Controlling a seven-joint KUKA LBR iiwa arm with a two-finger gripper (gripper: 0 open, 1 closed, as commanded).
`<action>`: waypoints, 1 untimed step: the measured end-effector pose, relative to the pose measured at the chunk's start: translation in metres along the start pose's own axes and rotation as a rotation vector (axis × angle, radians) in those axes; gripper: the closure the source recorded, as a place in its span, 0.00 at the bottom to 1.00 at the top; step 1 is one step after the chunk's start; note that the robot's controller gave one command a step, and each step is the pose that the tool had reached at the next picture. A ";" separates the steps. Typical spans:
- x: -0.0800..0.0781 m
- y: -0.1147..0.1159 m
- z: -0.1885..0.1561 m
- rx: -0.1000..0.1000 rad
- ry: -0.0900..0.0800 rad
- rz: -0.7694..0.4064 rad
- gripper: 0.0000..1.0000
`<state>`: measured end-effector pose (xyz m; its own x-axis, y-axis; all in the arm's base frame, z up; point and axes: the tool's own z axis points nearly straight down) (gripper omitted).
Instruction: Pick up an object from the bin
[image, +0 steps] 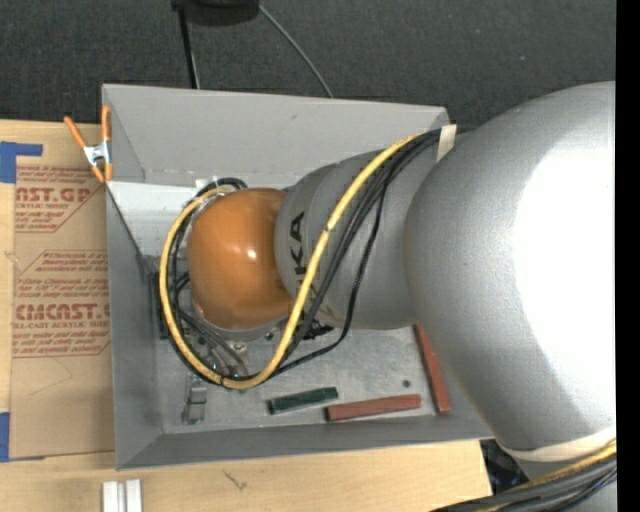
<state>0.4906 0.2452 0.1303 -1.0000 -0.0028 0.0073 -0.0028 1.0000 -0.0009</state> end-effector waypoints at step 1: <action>0.000 0.000 -0.002 0.000 -0.001 0.000 0.00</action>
Offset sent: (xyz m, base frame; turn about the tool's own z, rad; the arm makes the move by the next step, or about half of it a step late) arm 0.0485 -0.0435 0.0113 0.1370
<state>0.4909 0.2447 0.1322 -1.0000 -0.0028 0.0060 -0.0028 1.0000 -0.0007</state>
